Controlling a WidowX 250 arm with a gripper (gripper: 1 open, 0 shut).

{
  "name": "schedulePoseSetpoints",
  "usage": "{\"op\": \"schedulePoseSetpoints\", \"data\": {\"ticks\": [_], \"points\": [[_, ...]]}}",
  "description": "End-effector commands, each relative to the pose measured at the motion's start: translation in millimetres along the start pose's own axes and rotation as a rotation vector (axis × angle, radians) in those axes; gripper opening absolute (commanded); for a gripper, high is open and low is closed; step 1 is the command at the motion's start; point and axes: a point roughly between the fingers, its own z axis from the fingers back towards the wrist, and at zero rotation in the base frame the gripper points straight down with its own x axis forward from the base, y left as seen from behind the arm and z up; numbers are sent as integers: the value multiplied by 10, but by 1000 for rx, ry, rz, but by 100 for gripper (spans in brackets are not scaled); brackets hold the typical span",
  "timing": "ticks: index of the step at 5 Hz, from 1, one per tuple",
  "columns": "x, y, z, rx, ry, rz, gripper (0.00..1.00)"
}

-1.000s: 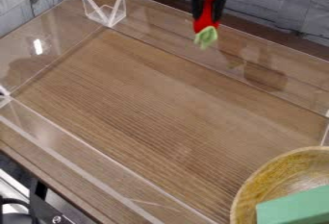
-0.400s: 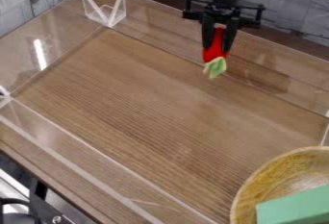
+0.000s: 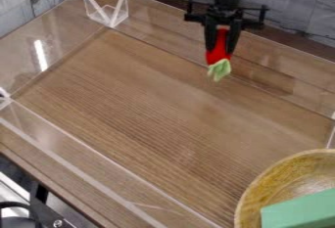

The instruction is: Move the red fruit to the right side of the table

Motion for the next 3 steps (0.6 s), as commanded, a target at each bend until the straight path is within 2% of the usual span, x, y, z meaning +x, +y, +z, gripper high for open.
{"op": "schedulePoseSetpoints", "data": {"ticks": [1,3], "points": [[113,6,243,-27,-77,-14,0],[70,-33,392,-41,-85,-29,0]]}}
